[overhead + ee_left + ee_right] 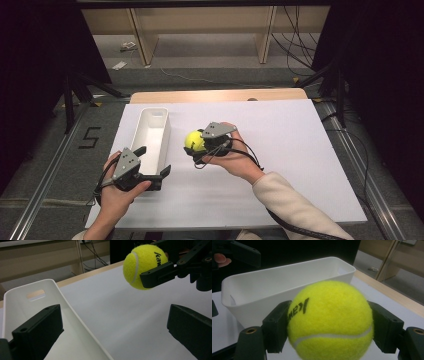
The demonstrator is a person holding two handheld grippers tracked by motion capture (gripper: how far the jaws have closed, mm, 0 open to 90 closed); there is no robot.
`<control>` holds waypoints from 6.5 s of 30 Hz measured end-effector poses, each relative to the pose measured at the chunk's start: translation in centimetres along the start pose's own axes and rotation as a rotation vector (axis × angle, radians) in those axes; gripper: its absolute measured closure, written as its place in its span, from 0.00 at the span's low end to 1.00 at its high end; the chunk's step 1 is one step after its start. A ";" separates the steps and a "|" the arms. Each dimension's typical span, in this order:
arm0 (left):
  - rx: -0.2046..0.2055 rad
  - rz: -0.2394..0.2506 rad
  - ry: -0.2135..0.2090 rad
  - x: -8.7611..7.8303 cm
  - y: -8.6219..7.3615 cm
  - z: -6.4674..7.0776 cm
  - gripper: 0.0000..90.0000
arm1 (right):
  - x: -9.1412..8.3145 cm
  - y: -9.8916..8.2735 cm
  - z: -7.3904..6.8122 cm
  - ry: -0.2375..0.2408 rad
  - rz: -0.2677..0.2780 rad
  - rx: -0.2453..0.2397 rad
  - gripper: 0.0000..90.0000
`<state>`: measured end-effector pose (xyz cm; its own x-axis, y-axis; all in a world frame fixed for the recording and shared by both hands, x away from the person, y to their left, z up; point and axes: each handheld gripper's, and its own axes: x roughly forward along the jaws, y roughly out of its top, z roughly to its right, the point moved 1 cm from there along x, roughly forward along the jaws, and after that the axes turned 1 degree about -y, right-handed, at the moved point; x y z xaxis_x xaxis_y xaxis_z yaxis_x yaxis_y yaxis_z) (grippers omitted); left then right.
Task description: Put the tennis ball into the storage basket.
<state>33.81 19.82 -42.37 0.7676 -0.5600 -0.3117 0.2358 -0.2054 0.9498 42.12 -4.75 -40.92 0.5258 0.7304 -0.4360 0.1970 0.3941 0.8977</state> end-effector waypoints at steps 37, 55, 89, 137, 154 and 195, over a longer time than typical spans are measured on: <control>-0.005 0.005 0.000 0.0 0.1 -0.1 0.00 | 0.9 1.2 -0.3 0.009 0.009 -0.007 0.30; -0.004 0.008 0.004 -0.1 0.1 -0.1 0.00 | 1.4 1.6 -0.3 0.011 0.013 -0.010 0.29; -0.001 0.008 0.003 -0.1 0.1 -0.1 0.00 | 2.4 2.8 -0.5 0.021 0.015 -0.012 0.30; 0.000 0.006 0.001 -0.1 0.1 0.0 0.00 | 3.7 3.7 -1.0 0.027 0.019 -0.003 0.30; 0.002 0.003 0.000 -0.1 0.2 -0.1 0.00 | 4.1 4.1 -1.1 0.032 0.020 0.001 0.30; -0.001 0.006 0.002 -0.1 0.1 0.0 0.00 | 5.1 4.9 -1.4 0.039 0.021 -0.012 0.30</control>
<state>33.76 19.90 -42.19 0.7703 -0.5597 -0.3056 0.2314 -0.2013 0.9518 44.61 1.72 -38.81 0.4971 0.7597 -0.4193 0.1762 0.3847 0.9061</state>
